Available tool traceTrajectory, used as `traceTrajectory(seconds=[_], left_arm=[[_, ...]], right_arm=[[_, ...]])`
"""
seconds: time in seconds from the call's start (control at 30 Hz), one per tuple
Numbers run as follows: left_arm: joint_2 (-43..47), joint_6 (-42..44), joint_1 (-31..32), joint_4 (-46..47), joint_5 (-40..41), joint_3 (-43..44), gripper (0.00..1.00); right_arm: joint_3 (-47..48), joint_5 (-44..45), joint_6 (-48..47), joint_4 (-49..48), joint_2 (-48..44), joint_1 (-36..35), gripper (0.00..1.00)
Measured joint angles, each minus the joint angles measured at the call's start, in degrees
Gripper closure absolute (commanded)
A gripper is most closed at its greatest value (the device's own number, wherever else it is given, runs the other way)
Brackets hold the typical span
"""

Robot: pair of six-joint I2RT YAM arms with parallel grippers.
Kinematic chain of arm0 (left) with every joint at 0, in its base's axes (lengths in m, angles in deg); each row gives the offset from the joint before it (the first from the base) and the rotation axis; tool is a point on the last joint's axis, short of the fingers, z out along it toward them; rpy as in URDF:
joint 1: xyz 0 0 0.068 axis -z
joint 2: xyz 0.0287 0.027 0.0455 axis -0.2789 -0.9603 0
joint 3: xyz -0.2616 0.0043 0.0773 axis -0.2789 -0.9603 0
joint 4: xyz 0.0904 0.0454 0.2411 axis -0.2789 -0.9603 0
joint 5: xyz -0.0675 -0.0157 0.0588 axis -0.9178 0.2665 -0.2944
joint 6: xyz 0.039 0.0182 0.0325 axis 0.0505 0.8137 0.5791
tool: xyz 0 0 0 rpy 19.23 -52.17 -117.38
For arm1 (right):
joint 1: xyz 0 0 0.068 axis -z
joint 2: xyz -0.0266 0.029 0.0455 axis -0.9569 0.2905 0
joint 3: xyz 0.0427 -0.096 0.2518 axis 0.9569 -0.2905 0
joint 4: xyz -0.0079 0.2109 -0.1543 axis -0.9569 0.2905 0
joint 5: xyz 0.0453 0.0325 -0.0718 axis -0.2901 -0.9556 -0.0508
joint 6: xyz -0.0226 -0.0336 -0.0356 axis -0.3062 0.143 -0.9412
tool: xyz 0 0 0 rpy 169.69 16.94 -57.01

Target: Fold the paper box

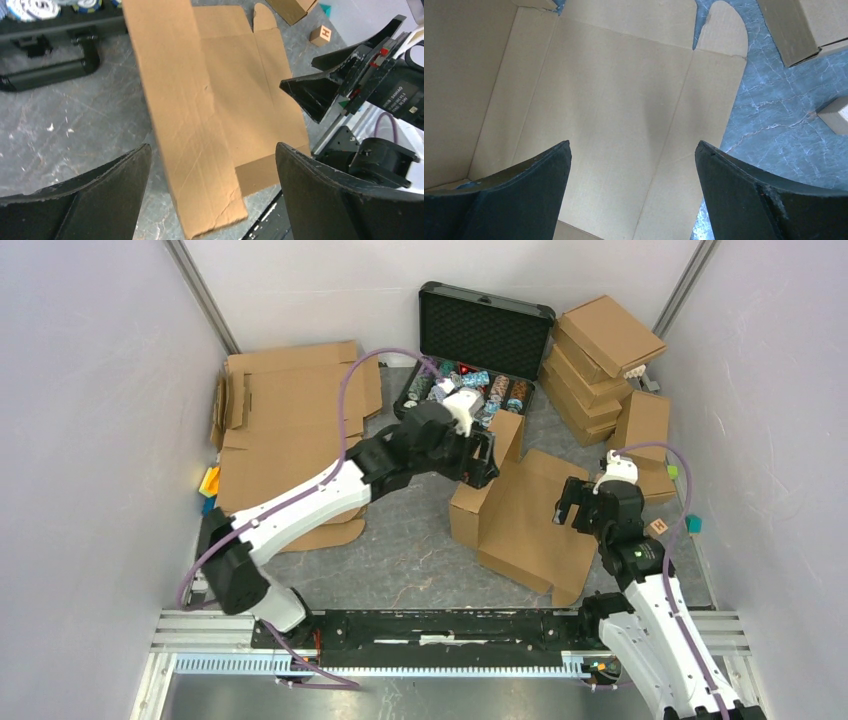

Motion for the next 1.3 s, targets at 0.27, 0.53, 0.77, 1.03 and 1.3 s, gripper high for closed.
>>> traceTrajectory(seconds=[0.27, 0.53, 0.77, 1.03, 1.3], left_arm=[[-15.3, 5.6, 2.4, -13.0, 2.8, 16.6, 0.0], [-17.5, 8.4, 2.2, -17.9, 7.2, 19.6, 0.04], [-16.3, 8.8, 2.2, -22.1, 8.9, 13.5, 0.13], [-12.1, 8.6, 2.2, -23.3, 8.9, 2.7, 0.27], [-2.6, 6.7, 2.2, -20.8, 10.0, -7.7, 0.68]], right_arm=[[0.0, 4.0, 3.3, 0.7, -2.7, 0.1, 0.02], [0.0, 7.2, 5.0, 1.7, -5.0, 0.2, 0.02], [0.0, 7.5, 5.2, 2.0, -5.3, 0.3, 0.02], [0.4, 12.0, 7.9, 5.3, -2.7, 0.3, 0.02], [2.8, 4.9, 6.8, 7.4, -0.4, 0.3, 0.02]])
